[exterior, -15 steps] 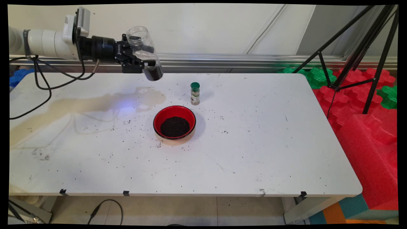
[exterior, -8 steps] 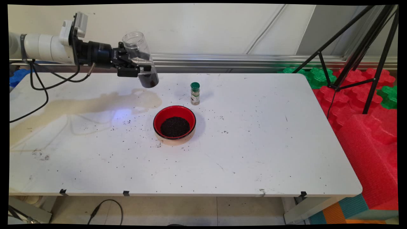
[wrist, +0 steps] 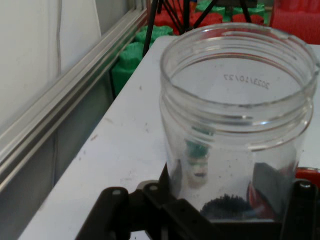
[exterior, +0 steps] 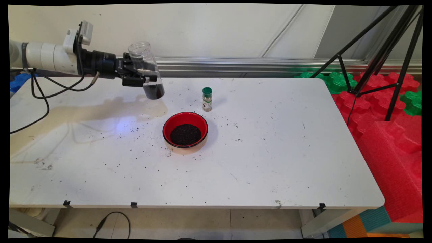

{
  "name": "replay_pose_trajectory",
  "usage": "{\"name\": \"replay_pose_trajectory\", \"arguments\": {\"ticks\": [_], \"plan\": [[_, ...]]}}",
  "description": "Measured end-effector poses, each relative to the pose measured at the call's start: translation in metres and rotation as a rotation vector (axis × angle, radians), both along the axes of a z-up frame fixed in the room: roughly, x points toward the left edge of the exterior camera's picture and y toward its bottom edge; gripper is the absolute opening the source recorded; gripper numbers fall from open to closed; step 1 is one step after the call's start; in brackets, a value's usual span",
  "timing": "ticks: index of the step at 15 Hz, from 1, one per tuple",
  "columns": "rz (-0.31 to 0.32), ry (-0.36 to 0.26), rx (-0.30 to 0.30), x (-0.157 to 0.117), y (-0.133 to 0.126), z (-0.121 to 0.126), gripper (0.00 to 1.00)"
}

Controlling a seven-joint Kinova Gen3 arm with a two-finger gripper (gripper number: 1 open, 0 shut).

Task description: Place the picked object on the table

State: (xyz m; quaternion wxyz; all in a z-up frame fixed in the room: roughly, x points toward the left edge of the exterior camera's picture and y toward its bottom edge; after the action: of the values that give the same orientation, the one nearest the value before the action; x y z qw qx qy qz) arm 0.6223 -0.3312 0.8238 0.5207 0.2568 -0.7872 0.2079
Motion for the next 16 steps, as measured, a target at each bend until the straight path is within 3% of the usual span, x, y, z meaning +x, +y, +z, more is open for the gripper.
{"name": "replay_pose_trajectory", "arguments": {"ticks": [9,16], "plan": [[0.04,-0.005,0.035,0.005,-0.008,-0.028,0.0],[0.069,-0.016,0.062,-0.008,-0.023,-0.052,0.0]]}}
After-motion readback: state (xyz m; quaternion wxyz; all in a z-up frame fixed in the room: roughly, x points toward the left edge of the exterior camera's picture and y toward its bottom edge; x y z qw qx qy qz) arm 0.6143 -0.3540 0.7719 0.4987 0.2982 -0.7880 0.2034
